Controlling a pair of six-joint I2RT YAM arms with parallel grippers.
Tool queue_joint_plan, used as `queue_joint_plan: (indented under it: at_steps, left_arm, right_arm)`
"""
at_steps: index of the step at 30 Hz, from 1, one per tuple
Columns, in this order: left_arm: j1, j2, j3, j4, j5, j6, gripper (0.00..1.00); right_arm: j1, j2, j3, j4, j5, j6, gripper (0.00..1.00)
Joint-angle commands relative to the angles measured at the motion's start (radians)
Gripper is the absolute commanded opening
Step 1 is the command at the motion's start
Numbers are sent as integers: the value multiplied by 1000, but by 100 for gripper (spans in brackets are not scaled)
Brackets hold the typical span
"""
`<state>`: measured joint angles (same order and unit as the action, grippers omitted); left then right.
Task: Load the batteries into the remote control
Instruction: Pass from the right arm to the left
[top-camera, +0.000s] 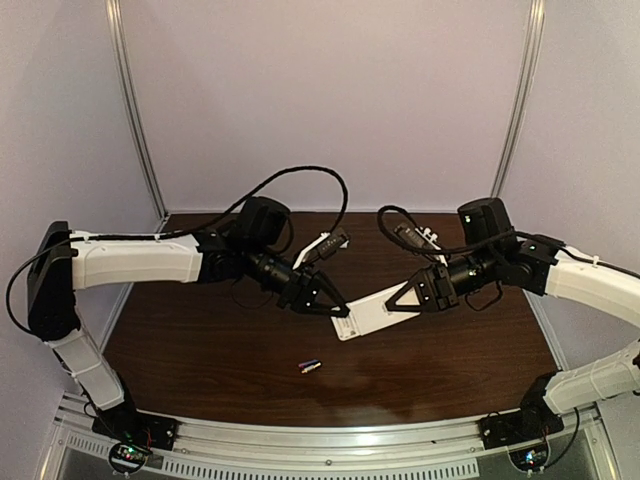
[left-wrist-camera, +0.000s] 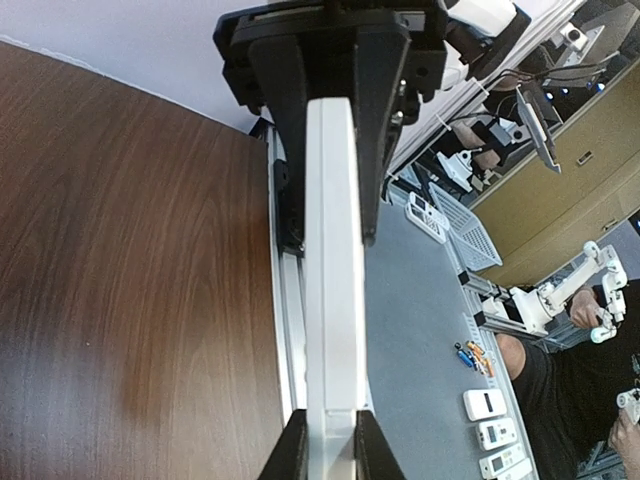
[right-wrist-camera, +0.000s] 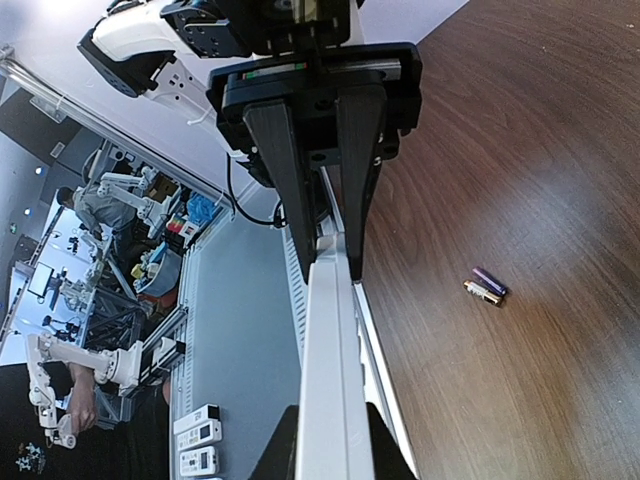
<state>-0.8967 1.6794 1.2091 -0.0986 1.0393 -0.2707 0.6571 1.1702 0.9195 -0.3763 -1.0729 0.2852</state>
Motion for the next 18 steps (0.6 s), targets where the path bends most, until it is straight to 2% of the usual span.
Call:
queue_joint_plan:
  at_steps: [1, 3, 6, 9, 13, 18]
  left_arm:
    - [-3, 10, 30, 24, 54, 5, 6]
    - [-2, 6, 22, 61, 70, -22, 0]
    - [4, -4, 7, 138, 75, -70, 0]
    - [24, -19, -21, 227, 65, -134, 0]
    - [58, -53, -89, 432, 26, -275, 0]
    - [73, -75, -161, 674, -72, -455, 0]
  right_arm:
    - [7, 4, 44, 4, 25, 1, 22]
    - [-2, -3, 42, 34, 34, 35, 35]
    - [-27, -27, 27, 120, 47, 97, 54]
    - [-46, -56, 21, 198, 73, 163, 68]
    - [-62, -81, 5, 284, 108, 217, 75]
    - [-65, -123, -84, 533, 168, 378, 76]
